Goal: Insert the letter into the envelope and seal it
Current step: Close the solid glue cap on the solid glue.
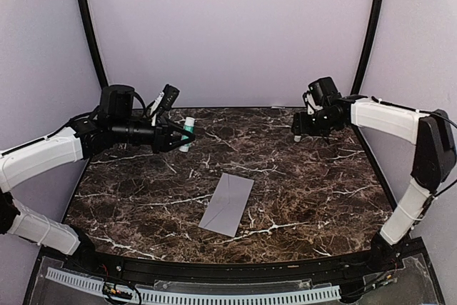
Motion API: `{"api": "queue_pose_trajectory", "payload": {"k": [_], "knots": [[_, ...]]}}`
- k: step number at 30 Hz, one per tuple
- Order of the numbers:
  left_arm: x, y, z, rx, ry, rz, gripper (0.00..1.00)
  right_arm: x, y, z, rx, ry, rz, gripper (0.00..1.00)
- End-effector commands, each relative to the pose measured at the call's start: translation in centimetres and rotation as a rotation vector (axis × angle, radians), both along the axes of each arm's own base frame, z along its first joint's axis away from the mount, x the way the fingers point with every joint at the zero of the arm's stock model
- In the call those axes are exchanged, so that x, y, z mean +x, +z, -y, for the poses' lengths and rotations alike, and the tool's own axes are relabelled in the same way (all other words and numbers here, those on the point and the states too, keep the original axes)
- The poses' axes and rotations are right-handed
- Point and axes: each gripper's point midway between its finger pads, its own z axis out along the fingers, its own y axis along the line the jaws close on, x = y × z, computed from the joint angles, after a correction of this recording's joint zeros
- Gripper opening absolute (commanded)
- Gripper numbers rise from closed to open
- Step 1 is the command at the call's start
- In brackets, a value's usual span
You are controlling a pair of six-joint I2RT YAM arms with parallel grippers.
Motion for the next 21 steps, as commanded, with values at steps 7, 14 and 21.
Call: {"api": "queue_pose_trajectory", "payload": {"k": [7,14,21], "knots": [[-0.2,0.2,-0.9,0.013,0.032,0.002,0.05,7.1,-4.7,3.6,-0.163,-0.043,-0.091,0.64],[-0.5,0.2,-0.6,0.003,0.011,-0.009,0.04,9.2,-8.6,3.3,-0.211,-0.026,-0.152,0.63],[-0.6,0.0,-0.4,-0.001,0.001,-0.026,0.04,10.7,-10.1,3.7,-0.273,-0.041,-0.166,0.6]]}}
